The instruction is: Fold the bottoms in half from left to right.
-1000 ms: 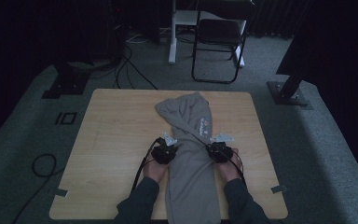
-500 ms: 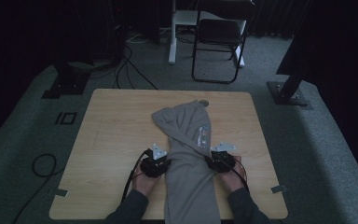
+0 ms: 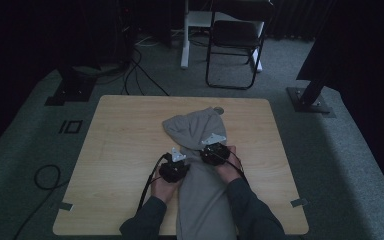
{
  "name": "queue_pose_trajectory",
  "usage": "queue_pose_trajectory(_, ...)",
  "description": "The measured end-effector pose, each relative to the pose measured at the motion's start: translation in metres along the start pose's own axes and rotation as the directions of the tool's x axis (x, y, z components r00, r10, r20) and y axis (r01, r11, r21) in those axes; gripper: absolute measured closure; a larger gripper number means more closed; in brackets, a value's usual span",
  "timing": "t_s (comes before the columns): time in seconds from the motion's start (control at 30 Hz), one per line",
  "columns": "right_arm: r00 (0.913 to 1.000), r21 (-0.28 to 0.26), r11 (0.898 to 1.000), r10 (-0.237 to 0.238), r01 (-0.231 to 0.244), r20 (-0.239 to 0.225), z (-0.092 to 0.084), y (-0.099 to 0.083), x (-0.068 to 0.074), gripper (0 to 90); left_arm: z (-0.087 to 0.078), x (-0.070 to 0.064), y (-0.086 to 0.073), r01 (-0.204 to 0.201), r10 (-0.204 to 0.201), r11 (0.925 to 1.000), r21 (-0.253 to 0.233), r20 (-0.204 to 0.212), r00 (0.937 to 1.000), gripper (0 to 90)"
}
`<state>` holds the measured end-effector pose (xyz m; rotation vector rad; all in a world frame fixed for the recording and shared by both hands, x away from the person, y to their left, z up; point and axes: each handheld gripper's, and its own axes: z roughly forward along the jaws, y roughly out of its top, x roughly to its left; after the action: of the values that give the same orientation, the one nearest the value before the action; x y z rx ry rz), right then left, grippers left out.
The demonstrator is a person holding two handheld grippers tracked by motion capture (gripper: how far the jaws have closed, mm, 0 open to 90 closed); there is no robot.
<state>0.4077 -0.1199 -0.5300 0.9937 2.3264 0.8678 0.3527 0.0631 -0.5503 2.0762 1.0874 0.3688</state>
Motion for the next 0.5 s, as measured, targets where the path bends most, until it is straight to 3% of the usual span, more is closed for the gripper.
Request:
queue_pose_trajectory(0.03,1.0000,0.000,1.000,0.000,0.000,0.000,0.000,0.000,0.000,60.5,0.000,0.000,0.000,-0.007,0.007,1.0000,0.003,0.002,1.0000,82.8)
queue_pose_trajectory(0.07,0.9994,0.014,1.000,-0.027,0.027,-0.020,0.006,0.005,0.001,71.9,0.000,0.000,-0.001,-0.007,0.007,1.0000,0.003,-0.001,1.0000,86.2)
queue_pose_trajectory(0.1,0.9994,0.014,1.000,-0.027,0.027,-0.020,0.006,0.005,0.001,71.9,0.000,0.000,-0.001,-0.006,0.006,1.0000,0.002,-0.004,1.0000,86.2)
queue_pose_trajectory(0.13,0.9992,0.024,0.999,-0.027,0.028,-0.029,0.007,0.007,0.001,79.2,0.000,0.000,-0.001,-0.002,0.002,1.0000,0.001,-0.009,1.0000,86.9)
queue_pose_trajectory(0.17,0.9999,0.011,1.000,-0.001,0.001,-0.016,0.004,0.010,-0.004,87.8,-0.001,0.001,-0.002,0.003,-0.003,1.0000,-0.002,-0.015,0.9999,87.5)
queue_pose_trajectory(0.2,0.9992,-0.018,0.999,0.033,-0.033,-0.024,-0.001,0.012,-0.008,88.2,-0.002,0.001,-0.002,0.004,-0.004,1.0000,0.001,-0.020,0.9998,87.6)
queue_pose_trajectory(0.23,0.9992,-0.018,0.999,0.033,-0.033,-0.024,-0.001,0.012,-0.008,88.2,-0.004,0.003,-0.004,0.007,-0.007,1.0000,0.000,-0.026,0.9996,87.6)
queue_pose_trajectory(0.3,0.9950,-0.082,0.992,0.099,-0.100,-0.011,-0.015,0.011,-0.020,88.6,-0.008,0.004,-0.007,0.004,-0.004,1.0000,0.002,-0.035,0.9994,87.7)
queue_pose_trajectory(0.37,0.9788,-0.140,0.971,0.200,-0.192,0.043,-0.030,0.000,-0.042,88.8,-0.013,0.004,-0.013,0.003,-0.003,1.0000,0.000,-0.041,0.9992,87.8)
queue_pose_trajectory(0.4,0.9788,-0.140,0.971,0.200,-0.192,0.043,-0.030,0.000,-0.042,88.8,-0.013,0.004,-0.013,0.003,-0.003,1.0000,0.000,-0.041,0.9992,87.7)
queue_pose_trajectory(0.47,0.9605,-0.128,0.954,0.277,-0.272,0.023,-0.029,-0.017,-0.055,88.8,-0.014,0.001,-0.015,-0.012,0.012,0.9999,0.002,-0.041,0.9991,87.7)
queue_pose_trajectory(0.5,0.9576,-0.114,0.953,0.286,-0.281,0.031,-0.027,-0.023,-0.056,89.3,-0.014,-0.002,-0.016,-0.022,0.022,0.9998,0.000,-0.046,0.9987,87.5)
